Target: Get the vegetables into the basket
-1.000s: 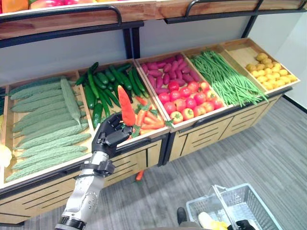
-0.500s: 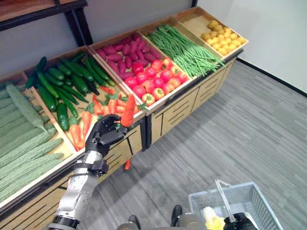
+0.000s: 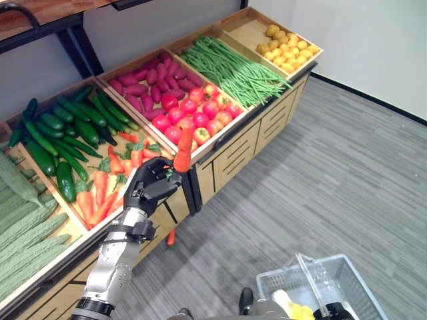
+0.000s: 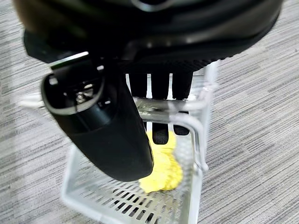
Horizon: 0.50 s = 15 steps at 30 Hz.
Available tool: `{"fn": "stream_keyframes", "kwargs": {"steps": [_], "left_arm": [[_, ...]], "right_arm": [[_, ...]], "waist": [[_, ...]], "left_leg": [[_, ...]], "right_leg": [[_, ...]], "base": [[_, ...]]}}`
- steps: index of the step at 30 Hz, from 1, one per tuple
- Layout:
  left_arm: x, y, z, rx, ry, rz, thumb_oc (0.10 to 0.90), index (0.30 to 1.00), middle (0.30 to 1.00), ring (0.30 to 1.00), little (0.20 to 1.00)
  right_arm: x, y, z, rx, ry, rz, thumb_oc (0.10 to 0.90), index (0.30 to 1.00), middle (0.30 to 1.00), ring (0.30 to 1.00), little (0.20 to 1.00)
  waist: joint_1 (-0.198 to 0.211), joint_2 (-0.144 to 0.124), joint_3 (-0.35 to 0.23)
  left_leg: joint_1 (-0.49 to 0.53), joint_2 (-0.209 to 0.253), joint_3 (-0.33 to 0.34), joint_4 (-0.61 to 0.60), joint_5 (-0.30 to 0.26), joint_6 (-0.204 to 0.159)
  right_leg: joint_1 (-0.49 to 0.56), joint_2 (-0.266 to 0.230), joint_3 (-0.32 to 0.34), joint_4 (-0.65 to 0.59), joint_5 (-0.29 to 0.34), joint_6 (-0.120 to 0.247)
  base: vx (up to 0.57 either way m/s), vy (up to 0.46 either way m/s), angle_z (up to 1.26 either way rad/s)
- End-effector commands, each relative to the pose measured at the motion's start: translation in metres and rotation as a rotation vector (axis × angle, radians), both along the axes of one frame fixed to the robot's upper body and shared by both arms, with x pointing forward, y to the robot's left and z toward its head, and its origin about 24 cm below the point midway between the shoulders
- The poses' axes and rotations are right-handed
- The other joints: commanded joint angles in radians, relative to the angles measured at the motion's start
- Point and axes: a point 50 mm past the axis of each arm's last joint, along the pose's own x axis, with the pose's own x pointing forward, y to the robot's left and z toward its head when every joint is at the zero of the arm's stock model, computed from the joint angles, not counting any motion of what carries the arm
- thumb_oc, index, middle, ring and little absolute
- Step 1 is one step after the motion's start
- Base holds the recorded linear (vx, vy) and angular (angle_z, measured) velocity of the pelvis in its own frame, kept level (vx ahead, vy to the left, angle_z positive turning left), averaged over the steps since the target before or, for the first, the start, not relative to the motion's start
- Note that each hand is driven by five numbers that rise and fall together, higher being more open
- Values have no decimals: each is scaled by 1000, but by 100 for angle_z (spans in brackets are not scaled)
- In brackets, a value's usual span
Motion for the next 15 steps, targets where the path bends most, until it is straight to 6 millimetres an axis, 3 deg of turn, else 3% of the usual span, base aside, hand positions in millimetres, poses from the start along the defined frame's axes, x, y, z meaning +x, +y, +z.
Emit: {"fn": "stream_keyframes", "kwargs": {"steps": [1, 3, 6, 7, 9, 13, 15], "left_arm": [[10, -14, 69, -29, -354, -57, 400, 300, 300, 300, 300], [8, -14, 70, -26, -362, -57, 400, 300, 300, 300, 300], [6, -12, 68, -16, -360, -43, 400, 300, 300, 300, 300], [6, -12, 68, -16, -360, -43, 400, 300, 300, 300, 300], [3, -7, 69, -26, -367, -32, 400, 300, 300, 300, 300], [1, -8, 74, -35, -392, -52, 400, 300, 300, 300, 300], [1, -10, 77, -19, -404, -70, 400, 300, 300, 300, 300]], "right_arm": [[31, -31, 21, -108, -125, -21, 400, 300, 300, 300, 300], [30, -37, 23, -122, -113, -21, 400, 300, 300, 300, 300], [31, -39, 25, -130, -109, 4, 400, 300, 300, 300, 300], [31, -39, 25, -130, -109, 4, 400, 300, 300, 300, 300], [33, -41, 26, -136, -109, 13, 400, 300, 300, 300, 300], [33, -40, 26, -130, -114, 11, 400, 300, 300, 300, 300], [39, -36, 25, -118, -125, 14, 400, 300, 300, 300, 300]], "waist": [[24, -44, 0], [55, -47, 5], [89, -44, 6], [88, -44, 4], [95, -26, 0], [79, -14, -9], [73, -25, -18]], "left_leg": [[-136, -14, -175, 91, 76, -71], [-152, -58, -336, 45, 43, -60], [-187, -92, -553, 3, 56, -59], [-190, -93, -555, 2, 59, -59], [-197, -102, -644, -46, 83, -68], [-168, -103, -598, -59, 75, -54], [-135, -125, -557, -62, 42, -21]], "right_leg": [[56, -39, 15, -63, 19, 53], [58, -36, 62, -67, 16, 58], [53, -23, 140, -70, 21, 63], [51, -24, 139, -71, 23, 63], [50, -12, 194, -71, 21, 66], [59, -29, 216, -58, 18, 82], [47, -55, 260, -45, 34, 106]], "base": [[-93, -81, -61], [25, -5, -70], [43, 7, -84], [29, 18, -93], [43, 97, -81], [58, 200, -51], [44, 312, -66]]}}
